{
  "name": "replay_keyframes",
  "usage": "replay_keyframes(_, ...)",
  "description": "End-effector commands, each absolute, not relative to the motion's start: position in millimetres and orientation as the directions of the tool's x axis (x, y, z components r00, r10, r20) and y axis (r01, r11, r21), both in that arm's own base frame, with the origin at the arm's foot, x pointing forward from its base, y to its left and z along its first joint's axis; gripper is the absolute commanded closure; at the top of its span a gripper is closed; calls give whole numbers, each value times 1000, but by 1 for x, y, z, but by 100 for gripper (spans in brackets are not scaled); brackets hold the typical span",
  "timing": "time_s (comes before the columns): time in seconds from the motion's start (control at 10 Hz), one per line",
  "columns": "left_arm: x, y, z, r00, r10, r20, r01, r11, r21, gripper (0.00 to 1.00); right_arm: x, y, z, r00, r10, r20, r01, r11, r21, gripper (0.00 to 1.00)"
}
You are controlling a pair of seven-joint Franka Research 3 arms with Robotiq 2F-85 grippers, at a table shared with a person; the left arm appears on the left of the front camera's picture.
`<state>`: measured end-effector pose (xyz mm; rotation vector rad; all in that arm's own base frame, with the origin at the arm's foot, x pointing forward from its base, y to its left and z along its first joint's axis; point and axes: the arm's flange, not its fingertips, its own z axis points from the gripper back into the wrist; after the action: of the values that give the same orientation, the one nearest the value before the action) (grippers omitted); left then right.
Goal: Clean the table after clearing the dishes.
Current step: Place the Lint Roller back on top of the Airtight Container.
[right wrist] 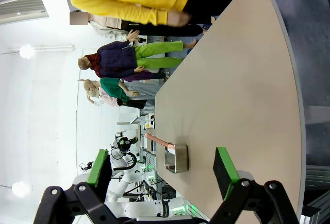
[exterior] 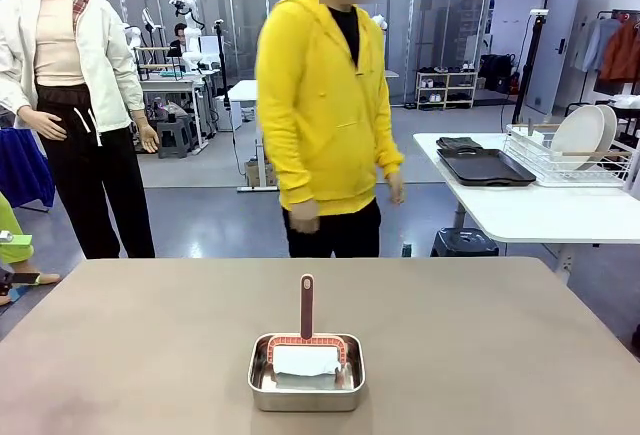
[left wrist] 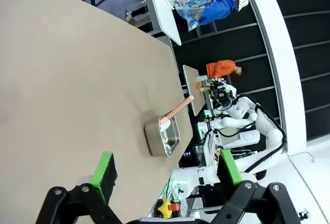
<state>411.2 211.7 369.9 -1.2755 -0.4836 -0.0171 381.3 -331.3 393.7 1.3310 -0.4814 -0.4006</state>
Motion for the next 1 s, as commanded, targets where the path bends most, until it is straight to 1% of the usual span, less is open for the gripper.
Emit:
replay_keyframes(0.0,407,213,380,893,254,370,297,284,-912,0,380,-331,397,836,-538,110,-1,198,980,0)
replay_keyframes(0.9,407,213,380,893,254,370,297,284,-912,0,380,-331,397,836,-538,110,-1,198,980,0)
